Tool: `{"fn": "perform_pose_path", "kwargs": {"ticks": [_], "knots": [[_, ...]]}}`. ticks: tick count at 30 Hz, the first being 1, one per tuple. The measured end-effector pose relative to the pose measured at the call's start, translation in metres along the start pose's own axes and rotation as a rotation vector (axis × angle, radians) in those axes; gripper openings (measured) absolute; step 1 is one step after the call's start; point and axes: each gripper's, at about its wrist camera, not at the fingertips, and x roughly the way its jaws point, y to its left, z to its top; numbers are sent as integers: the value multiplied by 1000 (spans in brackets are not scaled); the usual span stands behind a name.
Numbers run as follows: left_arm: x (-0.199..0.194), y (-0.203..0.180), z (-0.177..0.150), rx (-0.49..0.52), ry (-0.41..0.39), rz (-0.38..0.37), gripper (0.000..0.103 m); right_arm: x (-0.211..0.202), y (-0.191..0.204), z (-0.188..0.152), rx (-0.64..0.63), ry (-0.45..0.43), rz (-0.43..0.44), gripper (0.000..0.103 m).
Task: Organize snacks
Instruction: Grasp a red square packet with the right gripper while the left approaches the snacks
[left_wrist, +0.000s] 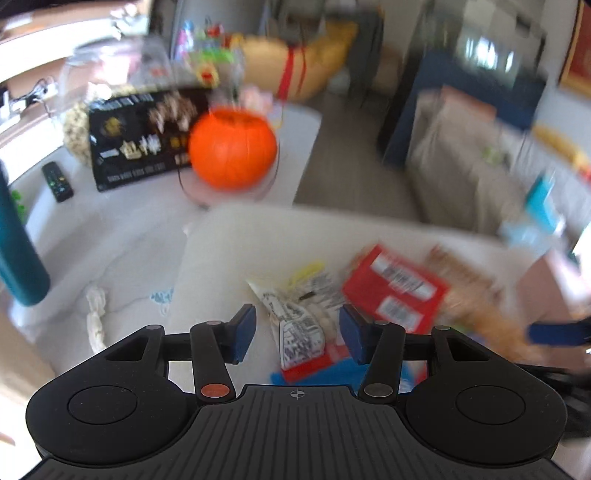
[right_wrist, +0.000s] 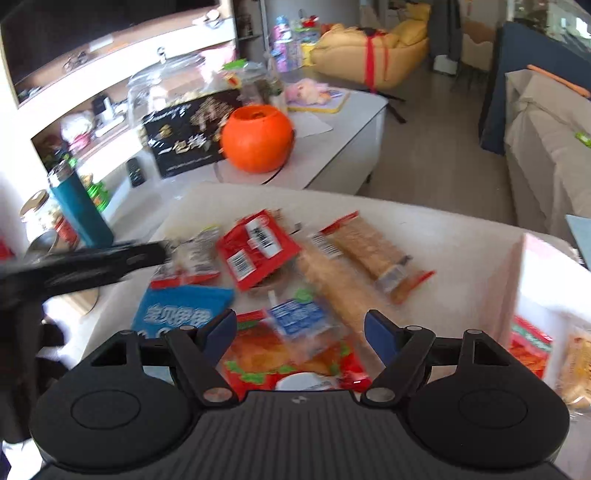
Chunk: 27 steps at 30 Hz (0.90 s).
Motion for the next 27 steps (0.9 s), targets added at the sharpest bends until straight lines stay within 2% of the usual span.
{"fn": "perform_pose_path", "kwargs": {"ticks": [4, 7, 8, 10, 13, 15, 17, 19, 21, 22, 23, 24, 26, 27], "knots": [[19, -17, 2, 140, -48, 42, 63, 2, 4, 11, -34, -12, -12, 77], [19, -14, 0, 207, -59, 4, 58, 9, 10, 23, -120, -2, -26, 77], [16, -8, -1, 207, -66, -16, 52, 14, 14, 27, -154, 5, -42, 77], [13, 7, -3, 185, -81, -41, 51, 24, 24, 34, -211, 4, -71, 77], [9, 26, -5, 160, -93, -100, 51, 45, 39, 46, -264, 2, -53, 77], [8, 40, -2, 108, -93, -146, 49, 63, 47, 52, -264, 6, -31, 77], [7, 49, 0, 86, -94, -146, 50, 82, 55, 53, -280, 9, -35, 77], [7, 51, 1, 104, -92, -144, 50, 93, 62, 50, -314, -29, -78, 77], [7, 49, 1, 114, -91, -136, 51, 97, 66, 47, -333, -31, -68, 64], [7, 48, 1, 113, -91, -133, 51, 96, 65, 47, -326, -20, -32, 49], [8, 47, 1, 112, -92, -130, 51, 93, 64, 46, -316, -9, -12, 44], [9, 46, 2, 110, -93, -128, 52, 89, 65, 44, -317, -6, -32, 41], [9, 45, 1, 107, -96, -120, 52, 79, 64, 42, -321, -3, -45, 25], [9, 44, 1, 105, -96, -117, 52, 72, 61, 40, -305, -1, -40, 20]]}}
